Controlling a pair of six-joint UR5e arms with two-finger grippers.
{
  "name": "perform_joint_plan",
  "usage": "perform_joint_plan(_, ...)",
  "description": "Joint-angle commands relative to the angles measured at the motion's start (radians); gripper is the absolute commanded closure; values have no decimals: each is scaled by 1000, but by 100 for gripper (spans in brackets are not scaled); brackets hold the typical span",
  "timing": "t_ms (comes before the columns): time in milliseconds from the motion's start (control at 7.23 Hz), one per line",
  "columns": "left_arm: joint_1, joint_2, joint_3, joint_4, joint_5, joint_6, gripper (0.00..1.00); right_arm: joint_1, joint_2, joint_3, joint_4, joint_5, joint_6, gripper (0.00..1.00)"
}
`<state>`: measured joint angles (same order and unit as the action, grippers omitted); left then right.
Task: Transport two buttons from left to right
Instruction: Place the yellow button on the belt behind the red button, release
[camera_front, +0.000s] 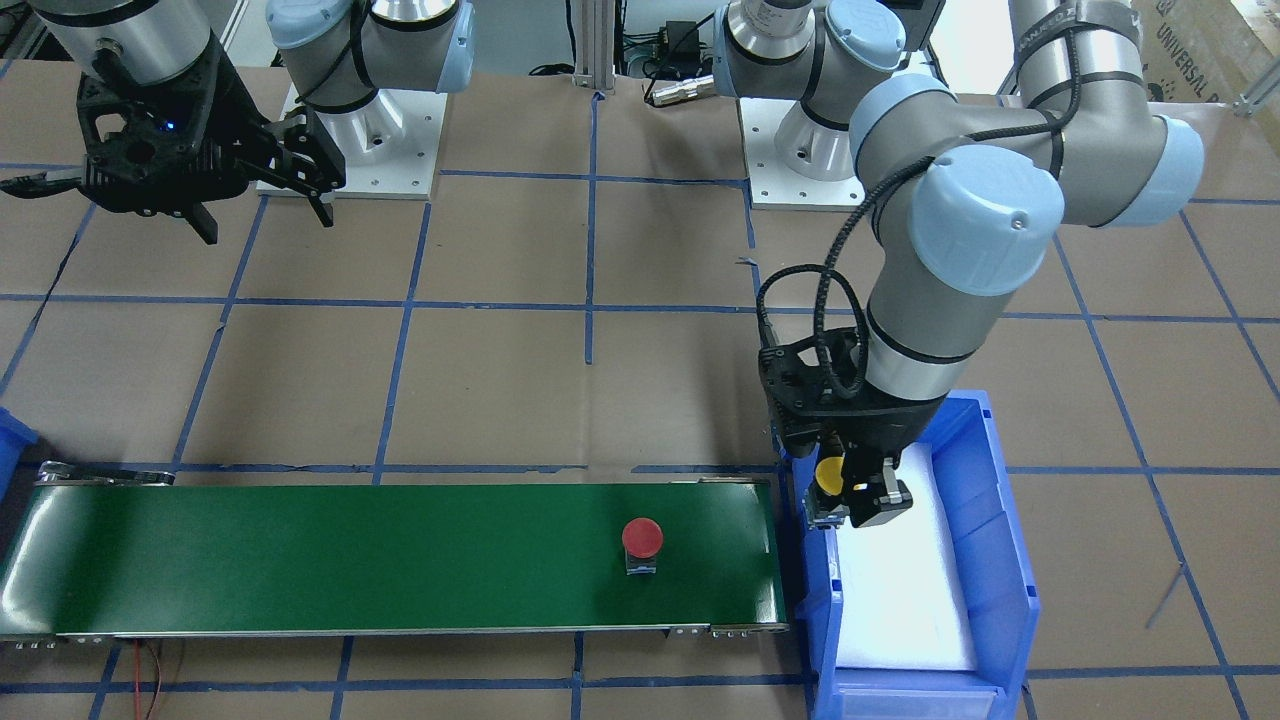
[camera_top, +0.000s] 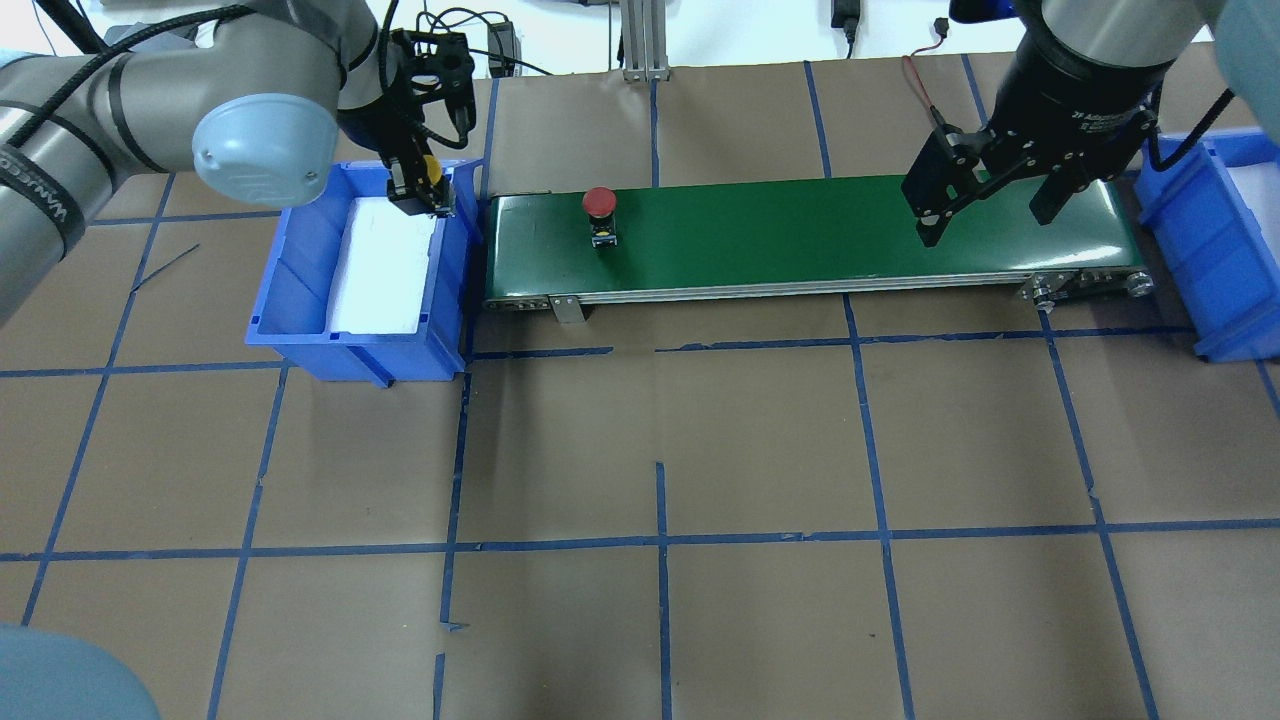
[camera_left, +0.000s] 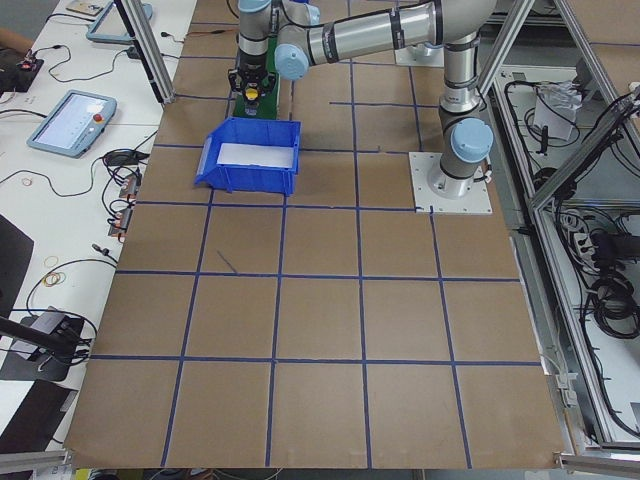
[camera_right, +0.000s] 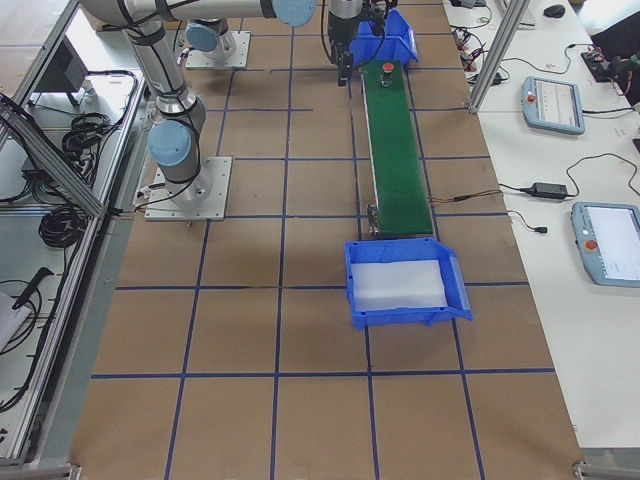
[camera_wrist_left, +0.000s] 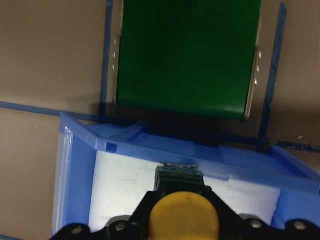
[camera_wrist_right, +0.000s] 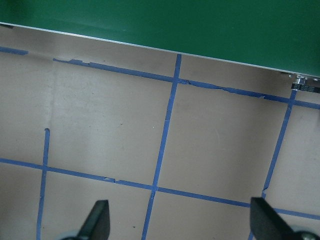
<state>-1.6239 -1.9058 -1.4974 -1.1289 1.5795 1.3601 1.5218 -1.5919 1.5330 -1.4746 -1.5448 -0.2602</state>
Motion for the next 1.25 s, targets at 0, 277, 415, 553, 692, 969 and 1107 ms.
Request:
perform_joint_plan(0, -36, -66, 42, 4, -3, -50, 66, -21, 1, 2, 0, 2, -54, 0)
perform_joint_plan(277, -39, -99, 34, 8, -4, 20, 66, -23, 1, 2, 0, 2, -54, 0)
perform_joint_plan(415, -39, -139, 36, 8, -3, 37, 66, -23, 0, 2, 0, 2, -54, 0)
perform_joint_plan(553, -39, -145, 37, 8, 0, 59, 66, -23, 1, 2, 0, 3, -53, 0)
perform_joint_plan(692, -39, -147, 46, 8, -12, 1, 66, -23, 0, 2, 0, 3, -53, 0)
perform_joint_plan(969, -40, -163, 43, 23, -41, -27, 66, -23, 0, 2, 0, 2, -54, 0)
perform_joint_plan(1107, -40, -170, 39, 26, -49, -18, 65, -23, 0, 2, 0, 3, -54, 0)
